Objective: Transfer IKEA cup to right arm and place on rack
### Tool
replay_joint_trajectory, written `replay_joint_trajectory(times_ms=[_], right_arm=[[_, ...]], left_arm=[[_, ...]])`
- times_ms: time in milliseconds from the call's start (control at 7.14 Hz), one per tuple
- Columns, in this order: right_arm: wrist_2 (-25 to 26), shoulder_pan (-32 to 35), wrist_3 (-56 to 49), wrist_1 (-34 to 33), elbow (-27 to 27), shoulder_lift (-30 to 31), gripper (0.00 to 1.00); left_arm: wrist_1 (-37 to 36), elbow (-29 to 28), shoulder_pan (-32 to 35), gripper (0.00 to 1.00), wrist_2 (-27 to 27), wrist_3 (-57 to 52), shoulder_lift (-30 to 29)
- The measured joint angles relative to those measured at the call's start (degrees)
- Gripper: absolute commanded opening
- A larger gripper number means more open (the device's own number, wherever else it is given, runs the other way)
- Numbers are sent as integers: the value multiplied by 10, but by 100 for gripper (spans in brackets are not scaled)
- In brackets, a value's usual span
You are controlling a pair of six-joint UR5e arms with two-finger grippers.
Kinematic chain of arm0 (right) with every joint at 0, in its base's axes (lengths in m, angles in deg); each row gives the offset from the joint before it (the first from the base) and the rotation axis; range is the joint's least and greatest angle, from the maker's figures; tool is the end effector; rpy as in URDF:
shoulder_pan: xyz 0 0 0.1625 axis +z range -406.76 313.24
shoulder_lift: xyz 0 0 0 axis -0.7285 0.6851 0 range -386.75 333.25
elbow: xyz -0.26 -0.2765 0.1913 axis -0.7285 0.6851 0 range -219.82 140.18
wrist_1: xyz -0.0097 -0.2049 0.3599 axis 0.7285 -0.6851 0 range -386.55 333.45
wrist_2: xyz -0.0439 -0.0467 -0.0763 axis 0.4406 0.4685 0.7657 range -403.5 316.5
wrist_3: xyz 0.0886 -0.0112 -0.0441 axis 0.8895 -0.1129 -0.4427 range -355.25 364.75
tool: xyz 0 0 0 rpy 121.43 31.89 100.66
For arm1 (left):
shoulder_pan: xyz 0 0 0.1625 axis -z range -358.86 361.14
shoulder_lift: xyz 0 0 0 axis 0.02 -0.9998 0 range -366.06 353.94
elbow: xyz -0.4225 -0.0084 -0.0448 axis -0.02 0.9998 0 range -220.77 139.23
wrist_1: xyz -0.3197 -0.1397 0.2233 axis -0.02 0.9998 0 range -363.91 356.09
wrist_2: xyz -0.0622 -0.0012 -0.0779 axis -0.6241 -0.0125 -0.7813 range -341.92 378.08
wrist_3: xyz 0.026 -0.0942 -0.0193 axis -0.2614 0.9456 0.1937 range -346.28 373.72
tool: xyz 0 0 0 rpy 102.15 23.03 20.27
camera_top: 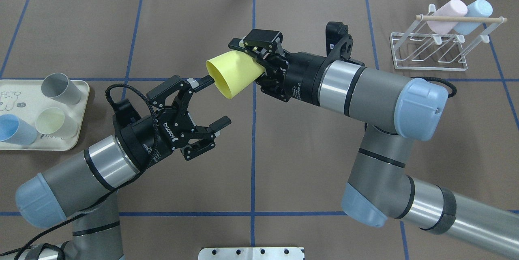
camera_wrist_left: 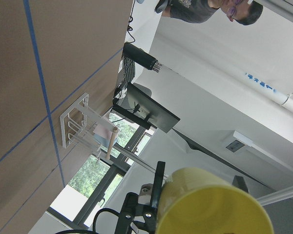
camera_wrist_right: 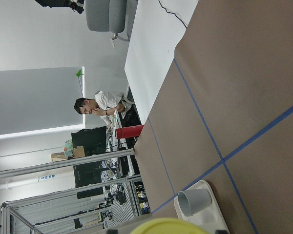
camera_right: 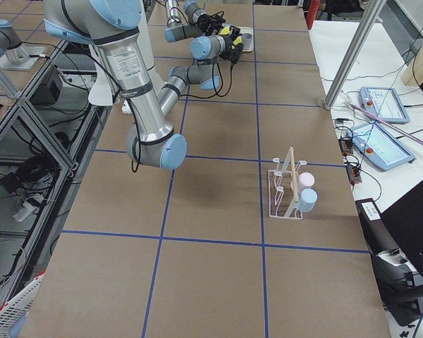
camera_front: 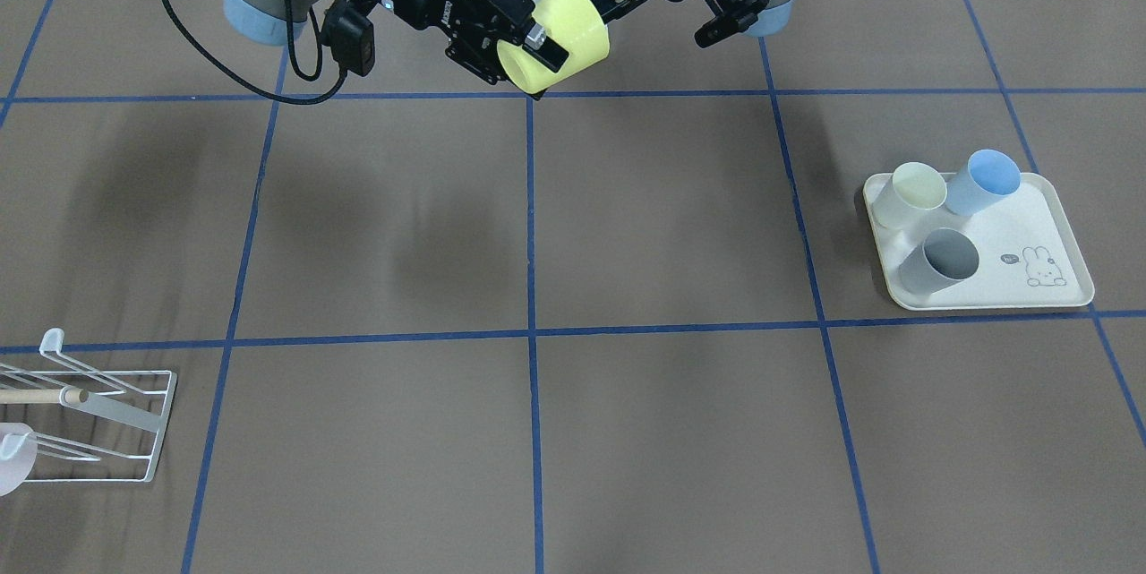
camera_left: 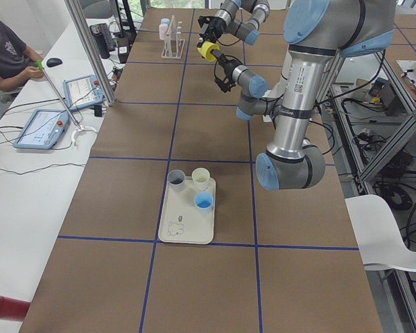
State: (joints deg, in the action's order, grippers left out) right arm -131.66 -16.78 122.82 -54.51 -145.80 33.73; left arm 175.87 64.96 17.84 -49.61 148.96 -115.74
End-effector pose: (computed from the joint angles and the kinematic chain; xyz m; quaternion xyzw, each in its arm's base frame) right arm -0.4076 -0.3928 0.1276 0.0229 -0.8062 0.2981 0.5105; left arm 0.4113 -0.3019 0.2008 -0.1285 0.8661 -0.3796 0.2988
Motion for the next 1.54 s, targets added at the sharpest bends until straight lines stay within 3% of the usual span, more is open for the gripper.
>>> replay_joint_trajectory(times_ms=[700,980,1260,1540], right_arm=[[-5,101,-60,-8,24,14,0],[-4,140,-140,-51,25,29,0],[26,162,-221,-111,25,42,0],[87,173,-322,-183,25,51,0]], left_arm=[[1,2,14,100,-9,-53,6],[-12,3,34,100,-20,-118,16],[-102,23,79,100,-72,-184,27],[-241,58,164,100,-179,-200,28]])
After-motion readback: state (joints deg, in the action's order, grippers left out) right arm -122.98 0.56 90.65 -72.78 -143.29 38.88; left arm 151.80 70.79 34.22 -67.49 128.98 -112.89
